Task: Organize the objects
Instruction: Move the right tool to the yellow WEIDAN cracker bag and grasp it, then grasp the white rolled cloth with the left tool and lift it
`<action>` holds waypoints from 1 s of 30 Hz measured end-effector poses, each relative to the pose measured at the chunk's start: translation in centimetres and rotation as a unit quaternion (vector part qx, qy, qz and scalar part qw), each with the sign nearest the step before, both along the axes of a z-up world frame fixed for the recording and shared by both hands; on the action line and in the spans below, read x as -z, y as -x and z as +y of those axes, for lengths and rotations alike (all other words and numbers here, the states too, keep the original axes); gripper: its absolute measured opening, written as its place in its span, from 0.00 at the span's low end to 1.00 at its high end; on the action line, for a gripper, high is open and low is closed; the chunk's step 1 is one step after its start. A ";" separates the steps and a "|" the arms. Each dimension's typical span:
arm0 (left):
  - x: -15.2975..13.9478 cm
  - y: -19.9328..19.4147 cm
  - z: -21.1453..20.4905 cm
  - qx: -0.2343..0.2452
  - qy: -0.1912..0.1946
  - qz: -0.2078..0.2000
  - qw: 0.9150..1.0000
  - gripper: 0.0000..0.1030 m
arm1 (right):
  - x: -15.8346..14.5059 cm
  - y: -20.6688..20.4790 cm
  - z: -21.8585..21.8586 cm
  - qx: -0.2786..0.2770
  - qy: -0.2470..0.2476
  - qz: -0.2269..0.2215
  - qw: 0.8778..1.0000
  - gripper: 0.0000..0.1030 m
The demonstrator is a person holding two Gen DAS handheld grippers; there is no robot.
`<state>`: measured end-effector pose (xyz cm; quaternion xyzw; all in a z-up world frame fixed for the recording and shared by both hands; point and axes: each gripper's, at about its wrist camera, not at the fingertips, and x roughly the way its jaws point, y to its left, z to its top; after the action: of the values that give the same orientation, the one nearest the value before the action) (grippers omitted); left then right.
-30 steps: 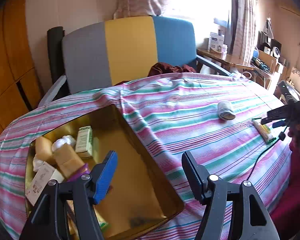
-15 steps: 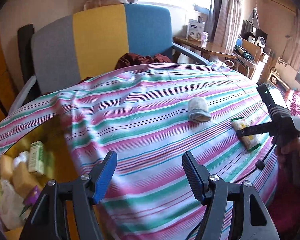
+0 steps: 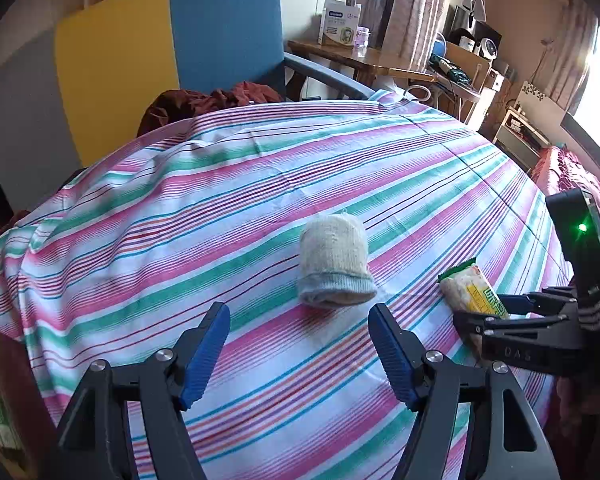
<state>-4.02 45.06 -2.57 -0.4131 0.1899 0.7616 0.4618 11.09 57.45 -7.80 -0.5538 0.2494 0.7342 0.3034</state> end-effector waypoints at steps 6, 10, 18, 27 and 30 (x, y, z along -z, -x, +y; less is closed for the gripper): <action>1.3 1.2 4.4 0.016 0.010 -0.008 1.000 0.73 | 0.2 0.0 -0.3 -0.003 -0.004 -0.003 1.000 0.49; 2.6 1.8 6.6 0.019 0.019 -0.007 1.000 0.74 | 0.3 -0.2 -0.5 -0.005 -0.006 -0.004 1.000 0.49; 4.4 1.9 7.2 0.016 0.016 -0.016 1.000 0.51 | 0.6 -0.6 -1.2 -0.013 -0.015 -0.004 1.000 0.49; 4.2 -0.9 -2.1 -0.036 0.021 0.002 0.999 0.51 | 0.8 -0.8 -2.2 -0.028 -0.029 -0.015 0.999 0.48; 4.1 -1.9 -5.5 -0.060 0.014 0.011 0.998 0.51 | 0.9 -1.1 -2.5 -0.029 -0.030 -0.015 0.999 0.49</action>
<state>-2.15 39.60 -6.72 -0.4221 0.1808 0.7894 0.4073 12.16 54.94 -8.73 -0.5623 0.2067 0.7413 0.3024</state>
